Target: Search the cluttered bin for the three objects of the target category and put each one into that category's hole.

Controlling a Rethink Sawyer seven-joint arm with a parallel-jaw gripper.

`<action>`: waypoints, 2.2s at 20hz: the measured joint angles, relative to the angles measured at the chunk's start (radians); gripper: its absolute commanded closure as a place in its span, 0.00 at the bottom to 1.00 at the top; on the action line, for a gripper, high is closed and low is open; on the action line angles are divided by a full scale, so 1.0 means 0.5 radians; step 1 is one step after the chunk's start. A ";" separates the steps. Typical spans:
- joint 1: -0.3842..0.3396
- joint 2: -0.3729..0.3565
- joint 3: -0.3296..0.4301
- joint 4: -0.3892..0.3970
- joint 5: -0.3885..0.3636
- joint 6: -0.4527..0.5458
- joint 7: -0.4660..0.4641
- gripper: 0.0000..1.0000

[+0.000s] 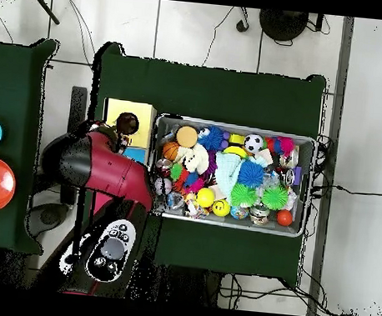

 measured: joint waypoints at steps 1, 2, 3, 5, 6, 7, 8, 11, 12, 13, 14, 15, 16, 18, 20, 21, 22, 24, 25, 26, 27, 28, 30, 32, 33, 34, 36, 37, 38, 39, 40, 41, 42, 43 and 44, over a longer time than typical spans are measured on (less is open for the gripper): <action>0.006 0.000 -0.005 0.000 0.000 0.007 0.000 1.00; 0.011 0.000 -0.010 0.000 0.000 0.015 0.000 1.00; 0.021 0.000 -0.020 0.000 0.000 0.027 0.000 1.00; 0.034 -0.001 -0.037 0.000 0.000 0.048 0.000 1.00; 0.041 -0.002 -0.047 0.000 0.000 0.061 0.000 1.00; 0.043 -0.004 -0.051 0.000 0.000 0.068 0.000 1.00; 0.044 -0.008 -0.055 0.000 0.000 0.074 0.000 1.00; 0.043 -0.024 -0.059 0.002 0.000 0.078 0.000 1.00; 0.043 -0.037 -0.062 0.005 0.000 0.078 0.000 1.00; 0.042 -0.045 -0.064 0.006 0.000 0.078 0.000 1.00; 0.037 -0.064 -0.065 0.012 -0.005 0.078 0.000 1.00; 0.034 -0.073 -0.065 0.016 -0.011 0.078 0.000 1.00; 0.031 -0.078 -0.065 0.019 -0.014 0.078 0.000 1.00; 0.002 -0.116 -0.065 0.051 -0.042 0.078 0.000 1.00; -0.029 -0.142 -0.061 0.079 -0.067 0.078 0.000 1.00; -0.035 -0.146 -0.060 0.084 -0.072 0.077 0.000 1.00; -0.057 -0.160 -0.057 0.103 -0.089 0.077 0.000 1.00; -0.106 -0.187 -0.046 0.142 -0.123 0.073 0.000 1.00; -0.143 -0.204 -0.036 0.170 -0.148 0.065 0.000 1.00; -0.193 -0.225 -0.018 0.206 -0.184 0.048 0.000 1.00; -0.241 -0.243 0.002 0.238 -0.216 0.026 0.000 1.00; -0.294 -0.260 0.026 0.272 -0.254 -0.002 0.000 1.00; -0.351 -0.276 0.052 0.307 -0.296 -0.038 0.000 1.00; -0.502 -0.304 0.129 0.386 -0.420 -0.152 0.000 1.00; -0.536 -0.309 0.147 0.400 -0.448 -0.179 0.000 1.00; -0.571 -0.313 0.164 0.415 -0.477 -0.205 0.000 1.00; -0.733 -0.323 0.244 0.487 -0.631 -0.344 0.000 1.00; -0.761 -0.323 0.256 0.500 -0.662 -0.371 0.000 1.00; -0.789 -0.322 0.267 0.513 -0.693 -0.398 0.000 1.00; -0.813 -0.321 0.276 0.523 -0.723 -0.422 0.000 1.00; -0.892 -0.318 0.307 0.558 -0.830 -0.502 0.000 1.00; -0.909 -0.318 0.316 0.568 -0.855 -0.518 0.000 1.00; -0.925 -0.318 0.325 0.578 -0.881 -0.532 0.000 1.00; -0.942 -0.318 0.334 0.590 -0.913 -0.548 0.000 1.00; -0.968 -0.318 0.348 0.621 -0.983 -0.571 0.000 1.00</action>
